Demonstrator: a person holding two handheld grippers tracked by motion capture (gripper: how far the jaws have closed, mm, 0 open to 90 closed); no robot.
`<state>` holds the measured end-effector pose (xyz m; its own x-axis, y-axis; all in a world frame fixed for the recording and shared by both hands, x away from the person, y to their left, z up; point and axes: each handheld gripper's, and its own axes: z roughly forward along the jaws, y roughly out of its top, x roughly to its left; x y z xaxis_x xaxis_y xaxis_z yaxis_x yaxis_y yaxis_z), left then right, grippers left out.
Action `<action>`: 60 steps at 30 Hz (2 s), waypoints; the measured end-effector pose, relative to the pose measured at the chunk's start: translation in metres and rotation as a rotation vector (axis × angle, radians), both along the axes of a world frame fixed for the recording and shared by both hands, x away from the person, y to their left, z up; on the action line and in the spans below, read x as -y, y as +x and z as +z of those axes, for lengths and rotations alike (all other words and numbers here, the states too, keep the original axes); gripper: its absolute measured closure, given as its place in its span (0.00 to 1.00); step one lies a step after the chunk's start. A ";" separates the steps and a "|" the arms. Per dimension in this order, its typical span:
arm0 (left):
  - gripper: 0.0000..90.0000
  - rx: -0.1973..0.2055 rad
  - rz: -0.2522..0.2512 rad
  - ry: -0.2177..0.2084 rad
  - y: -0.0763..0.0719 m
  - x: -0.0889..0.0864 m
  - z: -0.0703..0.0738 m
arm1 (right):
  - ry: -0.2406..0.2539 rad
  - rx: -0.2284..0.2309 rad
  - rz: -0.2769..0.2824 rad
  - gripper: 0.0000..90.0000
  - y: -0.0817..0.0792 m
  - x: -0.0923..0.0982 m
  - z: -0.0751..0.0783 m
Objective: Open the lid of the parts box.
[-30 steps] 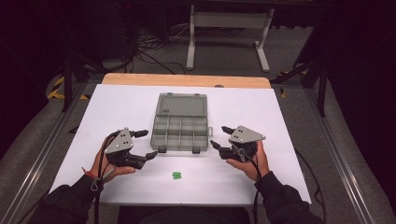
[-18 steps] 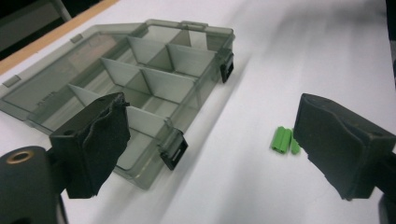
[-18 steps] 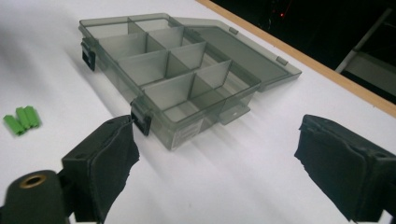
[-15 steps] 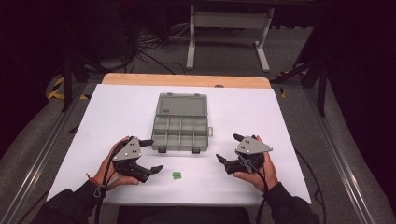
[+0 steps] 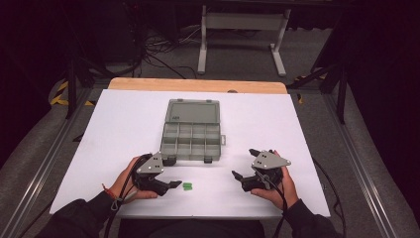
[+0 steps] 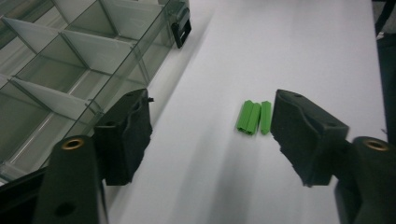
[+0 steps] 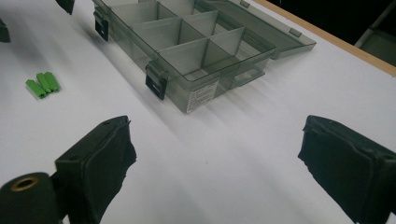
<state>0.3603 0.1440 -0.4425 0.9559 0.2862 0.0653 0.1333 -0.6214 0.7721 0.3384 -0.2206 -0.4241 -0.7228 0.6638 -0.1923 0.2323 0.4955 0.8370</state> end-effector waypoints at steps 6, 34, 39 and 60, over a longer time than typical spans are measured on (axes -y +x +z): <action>0.49 -0.011 -0.028 0.027 0.002 0.011 -0.003 | -0.014 -0.020 0.014 0.11 0.001 -0.005 -0.003; 0.76 -0.091 -0.120 0.105 0.014 0.033 -0.011 | -0.010 -0.027 -0.004 0.11 0.006 -0.004 -0.007; 0.79 -0.124 -0.120 0.108 0.018 0.034 -0.012 | -0.004 -0.036 0.001 0.11 0.006 -0.003 -0.007; 0.94 -0.140 -0.141 0.137 0.014 0.036 -0.014 | -0.002 -0.030 0.001 0.11 0.006 -0.003 -0.006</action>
<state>0.3742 0.1077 -0.4564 0.9884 0.1465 -0.0414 0.1371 -0.7390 0.6596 0.3446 -0.2174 -0.4304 -0.7288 0.6627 -0.1722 0.2568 0.4977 0.8284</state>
